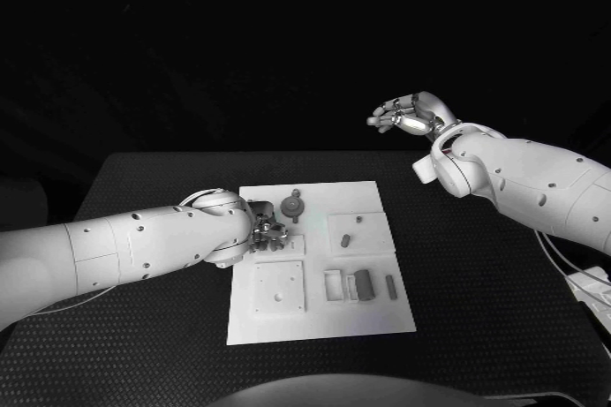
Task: Assemble the parts on the task board
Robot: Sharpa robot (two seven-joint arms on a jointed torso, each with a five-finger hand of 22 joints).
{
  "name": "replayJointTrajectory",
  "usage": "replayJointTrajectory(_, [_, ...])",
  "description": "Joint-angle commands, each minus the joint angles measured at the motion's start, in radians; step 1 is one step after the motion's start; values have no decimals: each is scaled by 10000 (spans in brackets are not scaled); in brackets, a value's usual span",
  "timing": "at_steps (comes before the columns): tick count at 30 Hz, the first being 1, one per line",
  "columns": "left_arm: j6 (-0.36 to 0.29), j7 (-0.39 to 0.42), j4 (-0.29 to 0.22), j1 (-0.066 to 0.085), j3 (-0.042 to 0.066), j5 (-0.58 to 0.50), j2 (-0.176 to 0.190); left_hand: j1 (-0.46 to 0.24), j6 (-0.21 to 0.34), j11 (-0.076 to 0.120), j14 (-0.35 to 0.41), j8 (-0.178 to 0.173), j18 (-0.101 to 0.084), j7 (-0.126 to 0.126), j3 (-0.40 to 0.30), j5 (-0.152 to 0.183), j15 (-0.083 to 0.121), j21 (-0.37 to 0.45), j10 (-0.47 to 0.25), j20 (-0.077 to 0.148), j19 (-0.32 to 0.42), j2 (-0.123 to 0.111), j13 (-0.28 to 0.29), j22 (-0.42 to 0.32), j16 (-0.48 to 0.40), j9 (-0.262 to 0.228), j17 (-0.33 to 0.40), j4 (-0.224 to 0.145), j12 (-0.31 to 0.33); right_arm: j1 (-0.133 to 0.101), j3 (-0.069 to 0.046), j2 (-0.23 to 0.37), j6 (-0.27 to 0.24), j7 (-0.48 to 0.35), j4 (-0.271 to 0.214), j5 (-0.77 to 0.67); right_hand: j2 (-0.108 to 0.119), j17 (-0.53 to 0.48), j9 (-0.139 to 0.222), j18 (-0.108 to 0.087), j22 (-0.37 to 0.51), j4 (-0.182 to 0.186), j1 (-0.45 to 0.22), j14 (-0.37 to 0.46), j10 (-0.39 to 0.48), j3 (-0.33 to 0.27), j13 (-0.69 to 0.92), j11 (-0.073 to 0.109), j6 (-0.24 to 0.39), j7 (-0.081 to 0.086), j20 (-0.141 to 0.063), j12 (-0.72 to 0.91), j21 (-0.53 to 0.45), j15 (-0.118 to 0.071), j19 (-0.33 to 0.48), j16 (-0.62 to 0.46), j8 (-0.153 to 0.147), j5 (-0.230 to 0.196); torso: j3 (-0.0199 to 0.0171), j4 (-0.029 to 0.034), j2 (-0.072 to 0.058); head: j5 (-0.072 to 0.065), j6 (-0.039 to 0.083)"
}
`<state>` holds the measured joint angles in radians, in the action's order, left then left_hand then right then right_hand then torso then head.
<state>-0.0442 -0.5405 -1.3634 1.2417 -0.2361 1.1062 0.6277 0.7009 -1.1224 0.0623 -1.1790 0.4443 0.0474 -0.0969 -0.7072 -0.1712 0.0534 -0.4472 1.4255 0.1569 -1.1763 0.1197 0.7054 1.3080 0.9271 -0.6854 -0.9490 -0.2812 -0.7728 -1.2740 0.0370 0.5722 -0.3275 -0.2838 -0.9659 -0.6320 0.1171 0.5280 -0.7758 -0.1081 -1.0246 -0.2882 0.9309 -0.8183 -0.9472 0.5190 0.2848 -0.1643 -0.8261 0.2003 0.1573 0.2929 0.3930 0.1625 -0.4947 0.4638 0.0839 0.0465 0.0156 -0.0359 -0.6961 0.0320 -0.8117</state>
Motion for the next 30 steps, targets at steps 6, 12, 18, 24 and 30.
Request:
replayJointTrajectory(6, [-128, 17, 15, -73, -44, -68, -54, -126, -1119, 392, 29, 69, 295, 1029, -324, -163, 22, -109, -243, -17, -114, 143, -16, 226, 143, -35, 72, -27, -130, 8, -6, -17, 169, -56, -1, 12, -110, -16, 13, 106, 9, 13, 28, 60, -68, -62, -25, 23, -66, 25, 18, -47, -52, 15, 79, -81, -46, -6, 4, -1, 1, 6, 0])
replayJointTrajectory(12, [-183, 22, 3, -73, -44, -91, -74, -309, -1188, 402, -9, 110, 319, 1061, -485, -338, 22, -178, -190, -17, -155, 192, -2, 232, 235, -71, 123, -65, -201, 10, -6, -12, 176, -53, -1, 12, -114, -16, 14, 109, 9, 13, 36, 68, -73, -63, -33, 23, -67, 25, 20, -51, -59, 19, 87, -87, -46, -6, 1, 1, 2, 14, 3])
replayJointTrajectory(18, [-150, 8, -8, -75, -44, -91, -105, -405, -1228, 396, -34, 142, 334, 1081, -546, -427, 27, -227, -162, -12, -180, 240, 23, 237, 295, -103, 144, -79, -263, 10, -6, -3, 183, -50, -16, 12, -118, -15, 14, 112, 8, 13, 41, 74, -76, -64, -40, 23, -68, 25, 22, -56, -65, 23, 94, -92, -46, -6, -3, 4, 0, 13, -16])
replayJointTrajectory(24, [-112, -28, -2, -78, -43, -73, -123, -525, -1280, 395, -74, 189, 350, 1109, -605, -516, 29, -303, -136, -8, -213, 328, 67, 243, 381, -151, 163, -85, -356, 10, -6, 7, 188, -43, -28, 12, -116, -15, 15, 117, 8, 14, 44, 86, -82, -69, -48, 22, -69, 24, 25, -61, -74, 29, 106, -101, -46, -6, -12, 5, 6, 43, -20])
replayJointTrajectory(30, [13, -56, 4, -80, -43, -71, -126, -714, -1313, 400, -95, 227, 366, 1130, -627, -491, 24, -379, -142, -11, -225, 402, 112, 241, 461, -199, 193, -73, -449, 10, -6, 19, 198, -38, -36, 12, -116, -14, 15, 120, 7, 11, 53, 95, -85, -71, -56, 22, -70, 23, 27, -66, -81, 33, 115, -107, -46, -6, -10, 0, 4, 60, -22])
